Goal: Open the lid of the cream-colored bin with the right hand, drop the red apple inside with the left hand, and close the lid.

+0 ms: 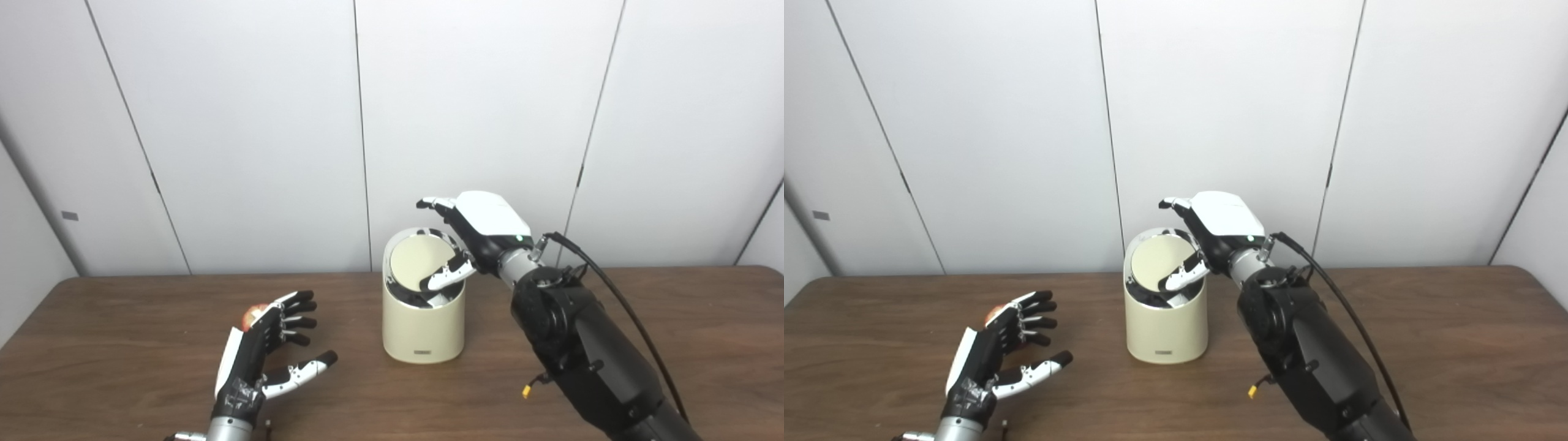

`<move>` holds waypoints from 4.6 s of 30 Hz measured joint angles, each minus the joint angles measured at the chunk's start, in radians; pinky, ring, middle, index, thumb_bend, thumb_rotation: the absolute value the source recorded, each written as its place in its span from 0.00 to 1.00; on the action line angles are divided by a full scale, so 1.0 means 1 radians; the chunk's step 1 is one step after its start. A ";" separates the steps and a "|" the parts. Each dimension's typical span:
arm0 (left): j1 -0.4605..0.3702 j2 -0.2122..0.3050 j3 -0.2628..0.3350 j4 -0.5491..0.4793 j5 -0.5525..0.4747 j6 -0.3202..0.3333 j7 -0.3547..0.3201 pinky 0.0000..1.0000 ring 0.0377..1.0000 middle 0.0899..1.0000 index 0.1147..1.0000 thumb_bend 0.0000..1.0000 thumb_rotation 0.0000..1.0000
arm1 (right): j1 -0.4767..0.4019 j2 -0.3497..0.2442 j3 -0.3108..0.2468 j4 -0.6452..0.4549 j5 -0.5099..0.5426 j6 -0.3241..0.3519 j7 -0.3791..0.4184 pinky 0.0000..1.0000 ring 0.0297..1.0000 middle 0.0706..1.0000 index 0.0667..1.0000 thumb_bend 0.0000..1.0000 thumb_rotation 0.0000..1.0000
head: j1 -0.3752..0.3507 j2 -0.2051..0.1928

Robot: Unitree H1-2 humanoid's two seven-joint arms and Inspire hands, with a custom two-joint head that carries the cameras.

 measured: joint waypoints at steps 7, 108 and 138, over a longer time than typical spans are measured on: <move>0.000 0.000 0.000 0.004 -0.001 0.000 0.000 0.58 0.68 0.75 0.77 0.69 0.00 | 0.041 0.014 -0.059 -0.010 0.065 -0.031 -0.040 0.62 0.79 0.85 0.85 0.81 0.26 | -0.002 -0.008; -0.194 0.181 -0.102 0.279 0.500 0.293 0.225 0.63 0.74 0.76 0.77 0.86 0.21 | 0.571 0.066 -0.369 -0.163 0.456 -0.414 -0.363 0.62 0.72 0.81 0.82 0.79 0.00 | 0.249 -0.017; -0.208 0.202 -0.150 0.311 0.511 0.276 0.259 0.45 0.48 0.42 0.44 0.52 0.00 | 0.579 0.083 -0.351 -0.193 0.453 -0.384 -0.346 0.60 0.71 0.81 0.82 0.78 0.05 | 0.230 -0.009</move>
